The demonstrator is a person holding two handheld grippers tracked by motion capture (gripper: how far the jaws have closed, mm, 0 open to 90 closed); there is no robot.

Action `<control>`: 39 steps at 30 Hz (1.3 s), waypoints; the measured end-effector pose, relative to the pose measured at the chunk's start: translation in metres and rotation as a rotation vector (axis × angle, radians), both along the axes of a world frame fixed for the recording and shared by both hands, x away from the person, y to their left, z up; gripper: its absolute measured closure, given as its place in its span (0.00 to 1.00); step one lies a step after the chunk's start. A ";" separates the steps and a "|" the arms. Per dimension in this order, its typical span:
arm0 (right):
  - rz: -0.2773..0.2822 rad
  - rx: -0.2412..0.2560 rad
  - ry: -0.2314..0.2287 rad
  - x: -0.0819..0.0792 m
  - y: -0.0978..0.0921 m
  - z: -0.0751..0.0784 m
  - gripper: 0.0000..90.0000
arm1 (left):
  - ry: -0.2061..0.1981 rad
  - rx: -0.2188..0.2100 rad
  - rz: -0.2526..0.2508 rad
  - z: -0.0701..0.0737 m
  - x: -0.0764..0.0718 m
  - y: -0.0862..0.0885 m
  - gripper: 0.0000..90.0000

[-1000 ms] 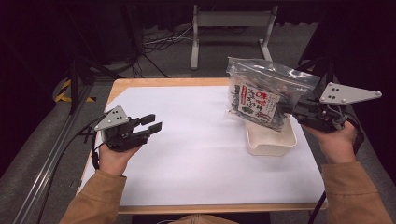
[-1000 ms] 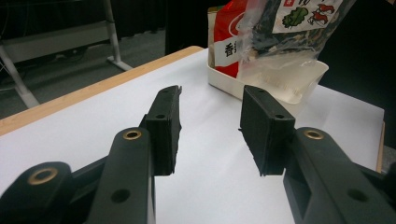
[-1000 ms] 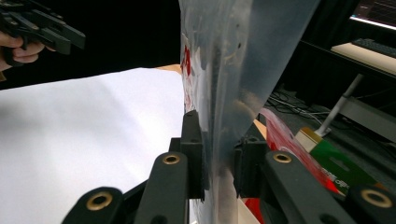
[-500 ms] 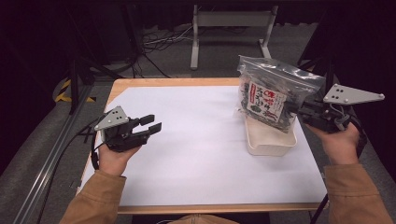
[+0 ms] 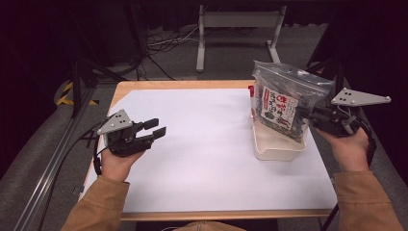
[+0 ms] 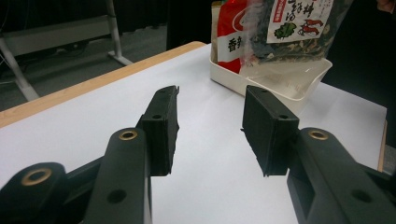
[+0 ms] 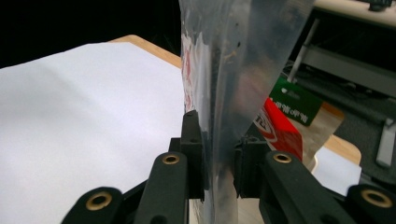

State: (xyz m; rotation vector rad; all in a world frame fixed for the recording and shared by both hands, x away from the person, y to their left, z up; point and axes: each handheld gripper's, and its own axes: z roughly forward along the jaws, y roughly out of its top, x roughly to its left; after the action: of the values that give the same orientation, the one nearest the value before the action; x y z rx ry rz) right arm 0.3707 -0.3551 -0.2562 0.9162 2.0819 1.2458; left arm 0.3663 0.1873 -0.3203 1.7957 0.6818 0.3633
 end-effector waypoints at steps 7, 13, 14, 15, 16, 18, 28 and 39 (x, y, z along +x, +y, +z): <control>-0.018 0.005 0.030 0.003 -0.003 -0.004 0.85 | 0.005 -0.003 -0.003 -0.001 0.000 0.000 0.62; -0.026 -0.020 0.053 0.005 -0.001 -0.009 0.85 | 0.003 0.000 -0.003 -0.001 0.000 0.000 0.61; -0.028 -0.026 0.055 0.006 0.000 -0.010 0.85 | 0.004 0.000 -0.003 -0.001 0.000 0.000 0.61; -0.026 -0.032 0.057 0.006 0.001 -0.012 0.85 | 0.005 -0.001 -0.003 -0.001 0.000 0.000 0.61; -0.028 -0.030 0.062 0.006 0.002 -0.013 0.85 | 0.005 0.000 -0.003 -0.001 0.000 0.000 0.61; -0.030 -0.034 0.070 0.007 0.003 -0.016 0.85 | 0.005 0.000 -0.003 -0.001 0.000 0.000 0.61; -0.026 -0.030 0.091 0.012 0.003 -0.039 0.85 | 0.007 0.001 -0.002 -0.002 0.001 0.000 0.61; -0.049 0.037 0.113 0.011 -0.009 -0.062 0.85 | 0.010 0.004 -0.003 -0.003 0.001 -0.002 0.60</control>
State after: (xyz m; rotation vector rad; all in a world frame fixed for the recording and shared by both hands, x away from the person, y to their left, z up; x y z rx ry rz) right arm 0.3813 -0.3639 -0.3184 1.0703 2.1160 1.2369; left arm 0.3670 0.1852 -0.3234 1.8038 0.6855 0.3539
